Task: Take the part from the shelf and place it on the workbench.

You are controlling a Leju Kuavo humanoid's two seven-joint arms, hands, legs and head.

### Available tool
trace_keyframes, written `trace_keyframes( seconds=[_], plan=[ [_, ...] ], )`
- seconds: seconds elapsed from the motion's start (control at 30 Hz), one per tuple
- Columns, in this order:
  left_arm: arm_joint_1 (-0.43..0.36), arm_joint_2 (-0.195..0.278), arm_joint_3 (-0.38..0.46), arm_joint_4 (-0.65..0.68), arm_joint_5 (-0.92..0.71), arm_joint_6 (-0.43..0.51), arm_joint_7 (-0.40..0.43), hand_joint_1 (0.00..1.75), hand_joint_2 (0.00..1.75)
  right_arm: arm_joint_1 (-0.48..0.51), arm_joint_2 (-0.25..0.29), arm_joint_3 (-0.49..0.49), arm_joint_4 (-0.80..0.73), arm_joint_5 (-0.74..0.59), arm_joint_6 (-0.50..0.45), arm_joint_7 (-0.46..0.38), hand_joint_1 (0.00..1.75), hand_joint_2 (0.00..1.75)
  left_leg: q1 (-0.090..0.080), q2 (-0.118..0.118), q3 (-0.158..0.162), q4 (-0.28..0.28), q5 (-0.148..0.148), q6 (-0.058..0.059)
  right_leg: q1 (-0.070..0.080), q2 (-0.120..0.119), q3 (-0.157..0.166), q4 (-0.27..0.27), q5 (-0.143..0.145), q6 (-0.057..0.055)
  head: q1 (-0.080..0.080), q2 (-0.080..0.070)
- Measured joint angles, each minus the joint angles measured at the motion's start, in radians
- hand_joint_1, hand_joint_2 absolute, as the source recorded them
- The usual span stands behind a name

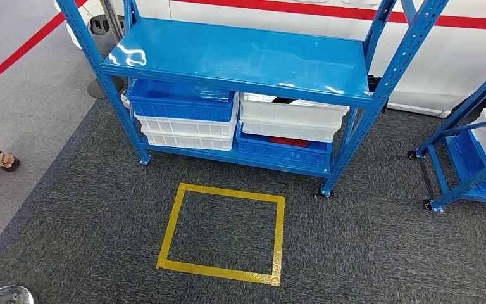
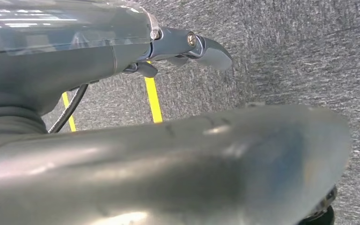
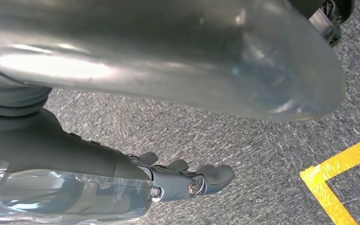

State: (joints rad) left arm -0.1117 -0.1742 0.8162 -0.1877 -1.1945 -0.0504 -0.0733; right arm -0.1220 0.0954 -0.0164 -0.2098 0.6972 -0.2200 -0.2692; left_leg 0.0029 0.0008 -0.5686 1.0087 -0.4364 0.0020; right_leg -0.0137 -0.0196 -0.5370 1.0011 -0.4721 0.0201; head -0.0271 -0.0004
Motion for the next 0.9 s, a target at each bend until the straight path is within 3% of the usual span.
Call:
trace_keyframes(
  seconds=[0.9],
  plan=[
    [0.009,0.001,0.009,0.0,-0.012,0.022,-0.006,0.0,0.0,0.002,0.005,-0.005,0.0,0.006,0.027,-0.001,0.0,0.0,0.001,0.0,0.0,0.0,0.0,0.0,-0.001,0.0,0.0,0.0,0.0,0.0,0.0,0.0]
  ],
)
